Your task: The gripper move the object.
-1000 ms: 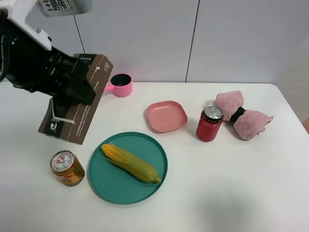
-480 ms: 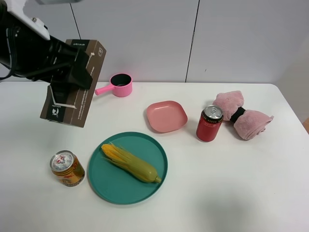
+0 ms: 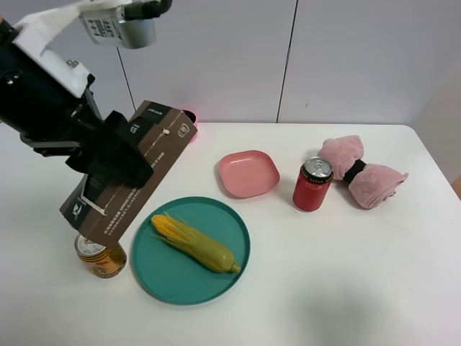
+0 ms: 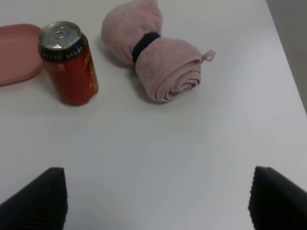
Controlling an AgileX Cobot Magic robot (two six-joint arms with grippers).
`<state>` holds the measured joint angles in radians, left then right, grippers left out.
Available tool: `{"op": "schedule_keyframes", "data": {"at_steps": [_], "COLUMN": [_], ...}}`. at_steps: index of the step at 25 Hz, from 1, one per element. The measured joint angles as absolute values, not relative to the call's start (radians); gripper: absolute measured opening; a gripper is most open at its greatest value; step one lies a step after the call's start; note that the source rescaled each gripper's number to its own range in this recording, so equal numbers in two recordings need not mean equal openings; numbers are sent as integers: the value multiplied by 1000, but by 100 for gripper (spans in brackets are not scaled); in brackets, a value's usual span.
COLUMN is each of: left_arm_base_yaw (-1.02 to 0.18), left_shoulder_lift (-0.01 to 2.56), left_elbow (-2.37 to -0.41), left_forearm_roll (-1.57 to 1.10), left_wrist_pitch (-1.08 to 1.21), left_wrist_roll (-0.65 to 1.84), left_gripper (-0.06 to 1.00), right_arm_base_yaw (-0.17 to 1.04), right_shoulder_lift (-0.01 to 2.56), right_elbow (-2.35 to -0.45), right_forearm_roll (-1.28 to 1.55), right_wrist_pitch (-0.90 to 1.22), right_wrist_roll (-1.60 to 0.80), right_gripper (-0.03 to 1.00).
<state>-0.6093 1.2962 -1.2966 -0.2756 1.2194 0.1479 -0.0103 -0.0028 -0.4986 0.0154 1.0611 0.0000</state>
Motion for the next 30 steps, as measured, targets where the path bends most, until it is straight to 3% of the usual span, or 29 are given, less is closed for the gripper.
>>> {"op": "schedule_keyframes", "data": {"at_steps": [6,14,22,30], "left_arm_base_yaw": [-656,-796,-897,-988], "left_shoulder_lift": [1405,1466,1581,1776], "left_elbow": [-1297,-1297,-1303,-1530], "left_forearm_roll": [-297,-280,-316,-288], "left_wrist_pitch": [1185,915,932,961], "left_wrist_roll": [234,385,501,559], "left_gripper": [0,0,0,0], "right_arm_base_yaw": [-10,-10,-10,-10], "right_shoulder_lift": [-3,-3,-3,-3], "right_elbow": [-499,-499,-499,-499], "right_forearm_roll": [15,15,15,15], "right_wrist_pitch": [1061,1061,1061,1061], "right_wrist_roll": [0,0,0,0], "right_gripper": [100,100,100,100]}}
